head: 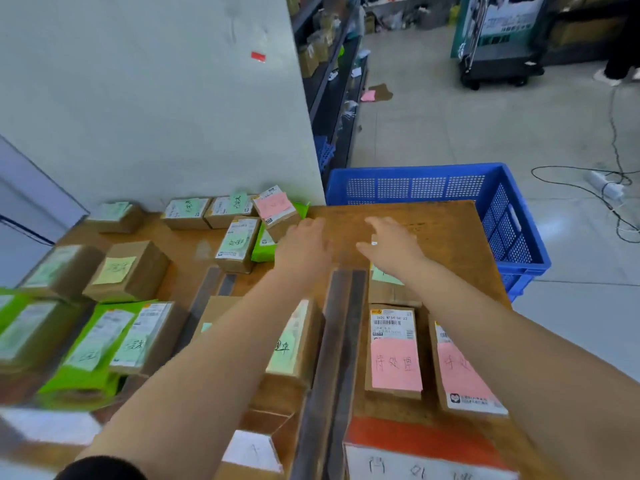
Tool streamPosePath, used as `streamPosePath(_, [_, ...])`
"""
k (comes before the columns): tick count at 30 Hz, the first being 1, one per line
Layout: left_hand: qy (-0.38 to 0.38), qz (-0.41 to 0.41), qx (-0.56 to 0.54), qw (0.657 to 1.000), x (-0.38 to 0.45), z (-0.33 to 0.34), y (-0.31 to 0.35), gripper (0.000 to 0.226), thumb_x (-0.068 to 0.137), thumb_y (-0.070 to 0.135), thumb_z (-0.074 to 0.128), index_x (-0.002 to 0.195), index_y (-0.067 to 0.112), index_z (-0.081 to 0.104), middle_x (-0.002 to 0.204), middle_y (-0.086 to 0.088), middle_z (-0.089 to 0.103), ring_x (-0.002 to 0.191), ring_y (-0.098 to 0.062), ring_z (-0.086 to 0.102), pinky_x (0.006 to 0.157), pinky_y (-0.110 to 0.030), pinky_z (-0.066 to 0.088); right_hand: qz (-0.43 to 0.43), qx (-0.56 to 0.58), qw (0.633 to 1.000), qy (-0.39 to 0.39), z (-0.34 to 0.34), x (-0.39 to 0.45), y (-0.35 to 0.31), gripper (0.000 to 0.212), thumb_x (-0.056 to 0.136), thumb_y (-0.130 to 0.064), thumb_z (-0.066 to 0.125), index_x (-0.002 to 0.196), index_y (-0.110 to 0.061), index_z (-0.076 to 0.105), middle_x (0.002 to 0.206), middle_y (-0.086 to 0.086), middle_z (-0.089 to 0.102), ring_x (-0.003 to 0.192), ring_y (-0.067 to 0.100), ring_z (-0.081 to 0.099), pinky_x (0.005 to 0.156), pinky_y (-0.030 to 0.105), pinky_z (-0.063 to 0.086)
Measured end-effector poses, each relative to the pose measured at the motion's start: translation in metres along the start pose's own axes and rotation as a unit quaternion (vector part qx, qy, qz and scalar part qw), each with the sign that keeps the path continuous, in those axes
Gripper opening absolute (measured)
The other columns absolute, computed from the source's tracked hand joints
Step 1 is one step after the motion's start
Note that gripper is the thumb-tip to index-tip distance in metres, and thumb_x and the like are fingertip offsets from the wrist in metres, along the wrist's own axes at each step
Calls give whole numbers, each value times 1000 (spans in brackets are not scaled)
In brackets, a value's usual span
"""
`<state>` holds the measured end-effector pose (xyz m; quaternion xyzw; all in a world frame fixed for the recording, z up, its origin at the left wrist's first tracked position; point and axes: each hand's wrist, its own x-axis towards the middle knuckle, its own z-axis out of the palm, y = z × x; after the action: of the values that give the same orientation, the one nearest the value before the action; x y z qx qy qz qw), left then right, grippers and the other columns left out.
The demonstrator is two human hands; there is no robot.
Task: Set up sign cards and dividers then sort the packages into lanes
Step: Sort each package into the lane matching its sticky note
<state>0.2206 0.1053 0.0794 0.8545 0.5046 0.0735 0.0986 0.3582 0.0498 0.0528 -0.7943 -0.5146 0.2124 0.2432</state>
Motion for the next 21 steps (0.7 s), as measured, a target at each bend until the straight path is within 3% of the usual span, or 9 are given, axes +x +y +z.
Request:
streamPosePath(6, [-9, -75, 0, 997, -13, -35, -87, 44, 96, 30, 42, 137, 16, 40, 139, -10, 45, 126, -30, 44, 96, -42, 42, -45, -12, 999, -18, 14, 1, -64, 56, 93, -34, 52, 143, -18, 35, 149, 5, 35, 135, 24, 37, 104, 40, 39])
streamPosePath(11, [-17, -101, -30, 994, 7, -40, -138, 51, 96, 32, 42, 144, 18, 32, 148, -5, 36, 132, -27, 39, 103, -42, 40, -32, 2, 999, -38, 52, 27, -97, 54, 92, -32, 54, 141, -17, 38, 145, 6, 40, 131, 24, 41, 102, 37, 40])
streamPosePath(18, [-62, -81, -68, 992, 71, -5, -186, 42, 96, 30, 42, 135, 13, 41, 140, -7, 45, 125, -28, 46, 93, -37, 42, 46, 34, 998, -34, 112, 90, -118, 57, 88, -31, 57, 140, -16, 40, 137, 10, 43, 126, 26, 45, 102, 37, 41])
streamPosePath(21, [-81, -84, -138, 984, 104, 18, -199, 43, 96, 30, 44, 135, 10, 42, 137, -9, 50, 123, -28, 48, 95, -36, 41, 65, 36, 997, -10, 131, 124, -123, 55, 87, -29, 56, 138, -15, 42, 136, 10, 44, 127, 27, 43, 104, 39, 40])
